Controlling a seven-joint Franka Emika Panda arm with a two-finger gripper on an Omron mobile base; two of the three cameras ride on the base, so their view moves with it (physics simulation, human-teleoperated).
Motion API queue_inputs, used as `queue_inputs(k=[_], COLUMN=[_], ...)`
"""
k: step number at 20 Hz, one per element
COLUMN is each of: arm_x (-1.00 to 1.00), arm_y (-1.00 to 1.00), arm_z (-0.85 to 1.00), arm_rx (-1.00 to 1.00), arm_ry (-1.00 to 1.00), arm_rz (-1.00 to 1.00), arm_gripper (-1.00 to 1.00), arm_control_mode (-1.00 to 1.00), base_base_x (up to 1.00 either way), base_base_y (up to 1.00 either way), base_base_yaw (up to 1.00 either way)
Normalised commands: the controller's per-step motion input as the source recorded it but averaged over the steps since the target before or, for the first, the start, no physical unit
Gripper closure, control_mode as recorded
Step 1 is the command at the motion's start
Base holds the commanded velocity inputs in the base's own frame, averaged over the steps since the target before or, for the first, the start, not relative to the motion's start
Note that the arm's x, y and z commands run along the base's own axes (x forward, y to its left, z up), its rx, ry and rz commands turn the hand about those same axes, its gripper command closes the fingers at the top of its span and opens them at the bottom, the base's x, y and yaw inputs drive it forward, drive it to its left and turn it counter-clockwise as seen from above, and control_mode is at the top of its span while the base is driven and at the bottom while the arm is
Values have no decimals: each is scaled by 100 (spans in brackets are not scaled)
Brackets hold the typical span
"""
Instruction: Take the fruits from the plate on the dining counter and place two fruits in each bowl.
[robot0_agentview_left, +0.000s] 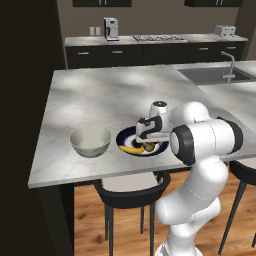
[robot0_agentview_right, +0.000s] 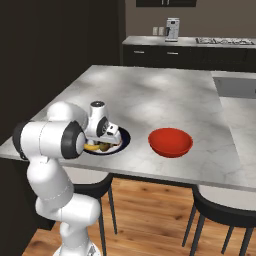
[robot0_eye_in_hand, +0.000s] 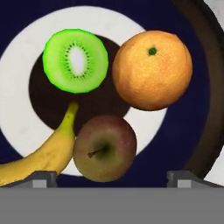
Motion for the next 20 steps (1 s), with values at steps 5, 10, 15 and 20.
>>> queue_inputs(k=[5, 10, 15, 20], arm_x=[30, 1, 0, 0], arm_y=[0, 0, 0, 0], arm_z=[-25, -29, -21, -5], arm_rx=[0, 0, 0, 0], arm_ry=[0, 1, 1, 5], arm_rz=[0, 0, 0, 0], arm_gripper=[-100, -100, -100, 100], arm_control_mode=[-100, -100, -100, -100], base_base_x=[0, 0, 0, 0], base_base_y=[0, 0, 0, 0], base_base_yaw=[0, 0, 0, 0])
